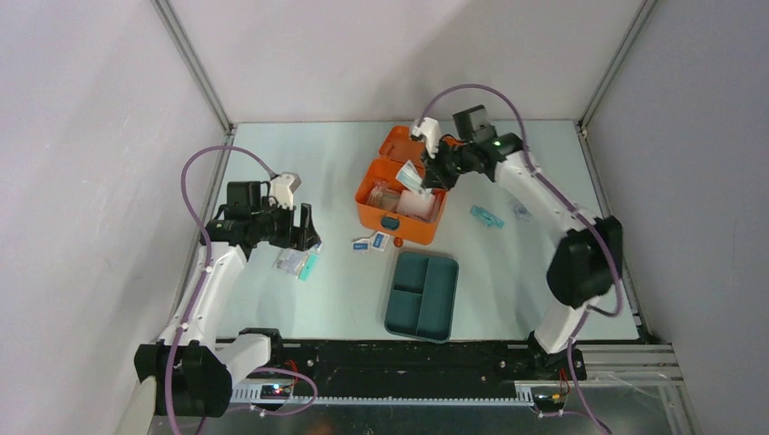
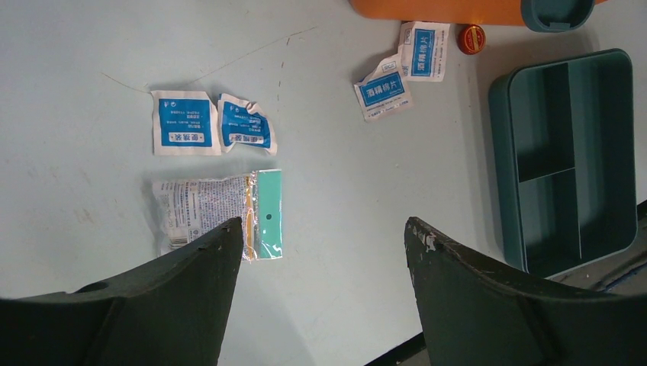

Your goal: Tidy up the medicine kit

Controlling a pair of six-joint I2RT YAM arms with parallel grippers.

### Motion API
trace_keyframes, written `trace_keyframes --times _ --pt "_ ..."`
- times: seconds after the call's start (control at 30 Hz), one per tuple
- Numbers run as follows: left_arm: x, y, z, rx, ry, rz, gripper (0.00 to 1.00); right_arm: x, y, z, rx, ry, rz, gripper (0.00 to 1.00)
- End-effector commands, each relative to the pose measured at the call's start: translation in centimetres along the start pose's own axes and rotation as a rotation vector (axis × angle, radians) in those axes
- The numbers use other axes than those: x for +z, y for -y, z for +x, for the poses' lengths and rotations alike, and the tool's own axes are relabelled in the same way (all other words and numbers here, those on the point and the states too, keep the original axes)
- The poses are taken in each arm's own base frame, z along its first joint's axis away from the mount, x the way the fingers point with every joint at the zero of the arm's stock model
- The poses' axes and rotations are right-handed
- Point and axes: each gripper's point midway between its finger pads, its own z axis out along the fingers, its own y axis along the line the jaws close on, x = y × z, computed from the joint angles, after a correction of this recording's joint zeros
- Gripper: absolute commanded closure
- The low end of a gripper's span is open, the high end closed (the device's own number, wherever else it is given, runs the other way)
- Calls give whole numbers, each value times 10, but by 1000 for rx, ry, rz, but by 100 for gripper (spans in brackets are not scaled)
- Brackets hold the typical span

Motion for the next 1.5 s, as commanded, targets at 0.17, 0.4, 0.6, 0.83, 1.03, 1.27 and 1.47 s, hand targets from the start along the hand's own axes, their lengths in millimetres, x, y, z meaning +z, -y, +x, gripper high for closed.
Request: trace_keyframes --times 0.17,0.4,0.6,0.83,1.03,1.27,1.47 --pt "-7 -1 -10 34 47 -13 17 50 -1 -13 113 -62 -103 100" --pt "-6 -2 -11 31 48 -11 17 74 -17 18 77 -225 -111 97" --pt "-6 -2 -10 27 47 -12 17 76 -16 37 73 -302 -73 97" --pt "-6 -4 -8 18 43 -26 17 75 -21 63 67 -426 -55 95" --pt "-6 -5 -9 12 41 -28 16 73 -26 75 59 -485 -51 92" --pt "-6 -5 -8 9 39 -29 16 71 -30 77 62 -511 -55 86" --pt "-9 -15 -10 -12 47 -94 13 59 -30 66 66 -524 -53 72"
